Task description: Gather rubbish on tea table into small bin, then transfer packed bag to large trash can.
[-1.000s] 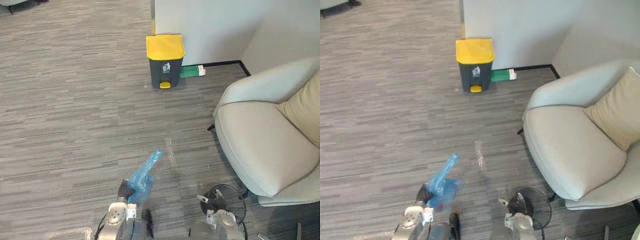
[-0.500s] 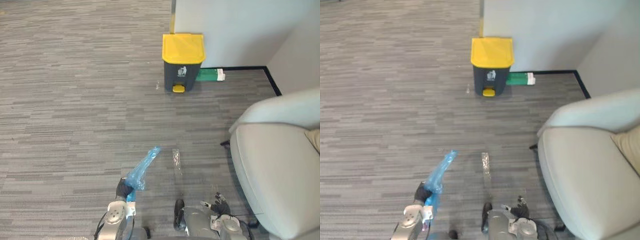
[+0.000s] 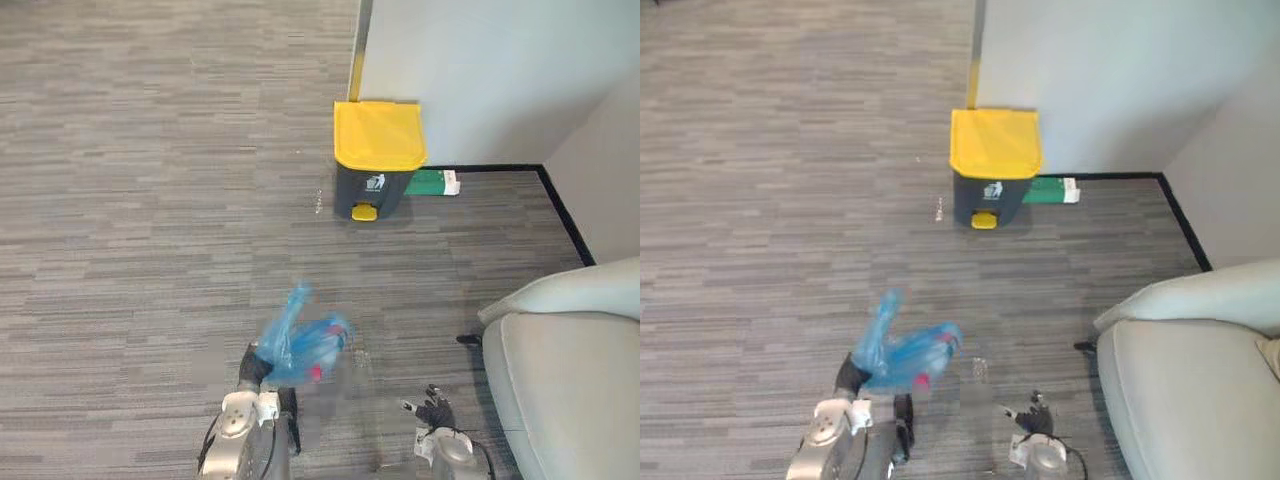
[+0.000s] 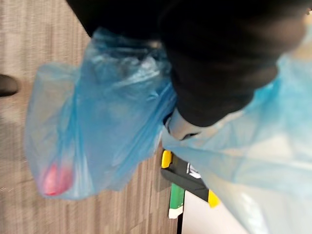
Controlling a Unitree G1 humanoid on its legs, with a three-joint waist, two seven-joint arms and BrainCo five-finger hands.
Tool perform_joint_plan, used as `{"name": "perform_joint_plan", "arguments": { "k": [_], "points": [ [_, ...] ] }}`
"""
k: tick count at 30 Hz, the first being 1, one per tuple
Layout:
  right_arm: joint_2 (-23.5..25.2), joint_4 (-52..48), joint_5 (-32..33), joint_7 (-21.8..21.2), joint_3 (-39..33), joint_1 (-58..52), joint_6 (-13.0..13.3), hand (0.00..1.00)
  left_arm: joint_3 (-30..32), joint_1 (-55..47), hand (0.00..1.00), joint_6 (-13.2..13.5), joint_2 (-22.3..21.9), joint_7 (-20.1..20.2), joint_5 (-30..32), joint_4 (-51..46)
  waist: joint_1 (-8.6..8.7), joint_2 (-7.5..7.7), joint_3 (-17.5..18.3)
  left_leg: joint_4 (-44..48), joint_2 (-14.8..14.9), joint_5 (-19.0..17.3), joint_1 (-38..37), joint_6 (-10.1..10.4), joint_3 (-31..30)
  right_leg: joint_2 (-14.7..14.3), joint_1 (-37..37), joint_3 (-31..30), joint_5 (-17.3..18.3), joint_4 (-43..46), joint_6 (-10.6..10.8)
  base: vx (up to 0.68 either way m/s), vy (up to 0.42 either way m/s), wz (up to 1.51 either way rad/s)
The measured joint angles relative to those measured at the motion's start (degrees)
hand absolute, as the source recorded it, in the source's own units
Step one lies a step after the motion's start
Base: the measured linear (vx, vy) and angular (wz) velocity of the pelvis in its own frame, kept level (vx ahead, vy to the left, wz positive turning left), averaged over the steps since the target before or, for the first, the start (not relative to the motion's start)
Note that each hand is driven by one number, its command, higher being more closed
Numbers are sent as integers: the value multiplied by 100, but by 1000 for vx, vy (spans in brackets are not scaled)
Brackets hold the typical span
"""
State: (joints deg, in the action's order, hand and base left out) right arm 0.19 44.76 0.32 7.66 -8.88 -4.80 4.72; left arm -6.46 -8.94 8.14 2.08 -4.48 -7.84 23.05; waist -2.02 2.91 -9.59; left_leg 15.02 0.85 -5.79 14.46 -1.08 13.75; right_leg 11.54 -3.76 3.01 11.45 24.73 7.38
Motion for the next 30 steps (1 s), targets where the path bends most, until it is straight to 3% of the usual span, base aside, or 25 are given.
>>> {"name": "perform_joint_plan", "arguments": {
  "k": [1,2,3,4,5,7,9,10,11,12,13,15,17,18,19,20,22,24,27,28,29,30],
  "points": [
    [2,1,-37,-7,3,-42,2,0,-77,-32,100,-5,69,2,10,8,14,3,-4,-92,-83,-196,-299,-2,-5,122,415,-102,-337,1083,256,294,169,-2],
    [9,9,-37,-15,8,-72,2,0,-188,-41,100,-7,114,1,21,15,32,9,-7,-183,-137,-260,-499,-2,-33,165,734,-155,-605,1874,267,390,172,18],
    [11,23,-37,-36,23,-108,1,0,-266,-65,100,-13,198,4,50,25,119,7,-6,-320,-180,-342,-812,-2,-102,149,1196,-141,-419,2849,104,392,112,30],
    [5,23,-37,-35,41,-111,2,0,-257,-91,100,-13,221,-21,50,31,205,-37,-29,-429,-179,-395,-1044,7,-156,138,1466,46,-210,3186,-58,488,95,29],
    [0,23,-38,-36,58,-138,2,0,-244,-88,100,-14,241,-37,50,36,228,-63,-47,-558,-158,-447,-1319,7,-192,134,1773,338,16,3254,-195,497,42,13],
    [-44,34,-37,-40,98,-84,3,0,-202,-57,100,-12,297,-37,48,89,291,-144,-92,-611,-42,-520,-1628,1,-200,3,2150,832,368,2485,-323,436,-31,15],
    [-53,81,-37,-38,100,-28,10,0,-101,39,100,-11,335,-41,46,220,341,-162,-109,-682,90,-538,-1827,21,-260,-222,2447,1178,362,1356,-453,453,-131,28],
    [-84,127,-35,-34,103,41,3,0,-45,70,100,-11,353,-44,42,266,372,-188,-127,-732,198,-568,-1979,72,-332,-467,2478,1255,-14,218,-481,567,-197,40],
    [-80,118,-39,-31,121,14,9,0,-8,26,100,6,397,-43,43,236,380,-105,-92,-839,144,-619,-2183,165,-344,-612,2348,1195,-700,-936,-491,578,-199,47],
    [-75,127,-42,-31,126,-64,9,0,-8,-4,100,22,457,-40,43,235,381,43,-33,-841,16,-791,-2339,398,-408,-599,2352,1070,-1480,-1324,-635,496,-198,36],
    [-211,190,-44,-35,133,-13,-9,0,63,74,100,-4,373,-43,40,406,383,-88,-71,-852,165,-977,-2529,488,-547,-687,2382,1023,-1686,-963,-942,472,-197,29],
    [-286,95,-44,-38,99,68,5,0,87,101,100,9,282,-39,44,398,456,-306,-64,-787,352,-954,-2559,520,-650,-800,2428,1070,-1147,-671,-935,457,-205,14],
    [-259,98,-40,-52,19,55,21,0,78,139,100,8,263,-28,47,408,479,-348,-61,-25,555,-925,-2367,566,-699,-894,2297,1220,-682,-472,-966,376,-200,14],
    [-248,85,-38,-50,19,17,15,0,77,141,100,2,246,-22,47,406,480,-347,-68,519,641,-893,-2181,624,-700,-934,2158,1246,-616,-525,-980,353,-206,19],
    [-251,-36,-33,-50,67,-53,-16,0,92,125,100,-9,141,-16,43,384,480,-376,-118,1809,873,-607,-1724,818,-631,-1072,1765,1244,-571,-761,-1033,416,-190,2],
    [-244,-261,-33,-49,130,-172,-14,0,109,21,100,-10,94,-13,41,279,408,-387,-161,2923,1117,-529,-1340,819,-569,-1178,1380,1185,-552,-982,-1145,346,-105,-19],
    [-217,-517,-30,-42,130,-271,-2,0,69,-111,100,-8,23,18,37,25,240,-316,-166,3676,1307,-932,-820,643,-294,-1258,994,984,-407,-1147,-1236,300,-32,-59],
    [-225,-561,-27,-34,63,-172,8,0,32,-70,100,-3,-51,79,38,-39,182,-244,-157,3081,1212,-1118,-426,464,-185,-1249,751,788,-402,-1394,-1199,305,-11,-59],
    [-237,-425,-29,13,-4,29,8,0,27,-65,100,-4,-123,126,38,45,151,-241,-165,1117,974,-975,-231,414,-324,-1207,520,380,-366,-1481,-977,359,102,-64],
    [-250,-336,-30,16,-11,41,14,0,27,-59,100,-4,-128,127,38,76,151,-245,-162,715,913,-776,-263,429,-348,-1187,449,302,-342,-1508,-894,421,208,-69],
    [-277,-264,-32,22,-49,-1,4,0,26,-35,100,-3,-148,127,39,113,158,-307,-141,92,821,-125,-345,469,-356,-1176,366,222,-255,-1508,-747,348,221,-53],
    [-308,-200,-32,26,-79,-15,-1,0,32,-17,100,-3,-139,127,39,146,148,-331,-102,-30,792,291,-411,550,-380,-1175,335,98,-191,-1507,-644,345,222,-37]
  ]
}}
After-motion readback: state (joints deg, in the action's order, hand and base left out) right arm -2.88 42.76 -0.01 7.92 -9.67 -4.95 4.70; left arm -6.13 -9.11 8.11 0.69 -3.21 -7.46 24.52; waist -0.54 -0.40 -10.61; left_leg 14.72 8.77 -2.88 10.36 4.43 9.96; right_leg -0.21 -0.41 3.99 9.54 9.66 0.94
